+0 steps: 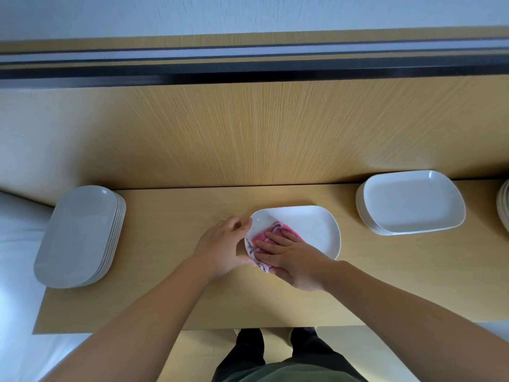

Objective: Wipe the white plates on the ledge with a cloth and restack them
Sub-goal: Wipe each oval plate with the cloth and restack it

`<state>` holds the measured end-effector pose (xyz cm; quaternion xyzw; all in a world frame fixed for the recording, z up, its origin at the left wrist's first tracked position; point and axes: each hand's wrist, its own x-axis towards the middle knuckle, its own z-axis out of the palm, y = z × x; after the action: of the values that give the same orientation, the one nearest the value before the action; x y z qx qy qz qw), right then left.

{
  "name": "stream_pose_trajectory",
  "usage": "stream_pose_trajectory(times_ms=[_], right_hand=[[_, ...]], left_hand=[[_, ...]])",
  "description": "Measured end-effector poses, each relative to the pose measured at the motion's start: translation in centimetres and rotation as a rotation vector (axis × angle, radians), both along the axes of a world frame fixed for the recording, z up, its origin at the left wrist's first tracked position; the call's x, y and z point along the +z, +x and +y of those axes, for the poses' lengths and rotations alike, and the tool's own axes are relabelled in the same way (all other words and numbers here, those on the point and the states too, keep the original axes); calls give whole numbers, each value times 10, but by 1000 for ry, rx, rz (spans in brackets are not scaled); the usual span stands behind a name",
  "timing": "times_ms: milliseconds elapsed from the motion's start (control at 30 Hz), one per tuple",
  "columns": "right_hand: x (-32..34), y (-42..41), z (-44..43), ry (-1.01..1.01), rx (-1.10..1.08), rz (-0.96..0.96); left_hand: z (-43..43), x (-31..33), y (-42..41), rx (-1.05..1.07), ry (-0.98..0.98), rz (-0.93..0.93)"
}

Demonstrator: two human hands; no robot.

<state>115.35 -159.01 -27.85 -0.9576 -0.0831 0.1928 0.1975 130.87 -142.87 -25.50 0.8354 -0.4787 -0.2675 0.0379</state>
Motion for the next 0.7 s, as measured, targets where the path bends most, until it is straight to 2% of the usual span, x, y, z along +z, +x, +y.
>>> stream_pose_trajectory(times_ms=[333, 500, 700], right_hand=[[2, -46, -27, 40, -21, -39], [11, -63, -48, 17, 8, -192], [23, -61, -77, -63, 45, -276]], left_hand=[[-1, 7, 0, 52, 64, 11], [-2, 9, 1, 53, 66, 15], [-2, 10, 1, -2, 74, 9]])
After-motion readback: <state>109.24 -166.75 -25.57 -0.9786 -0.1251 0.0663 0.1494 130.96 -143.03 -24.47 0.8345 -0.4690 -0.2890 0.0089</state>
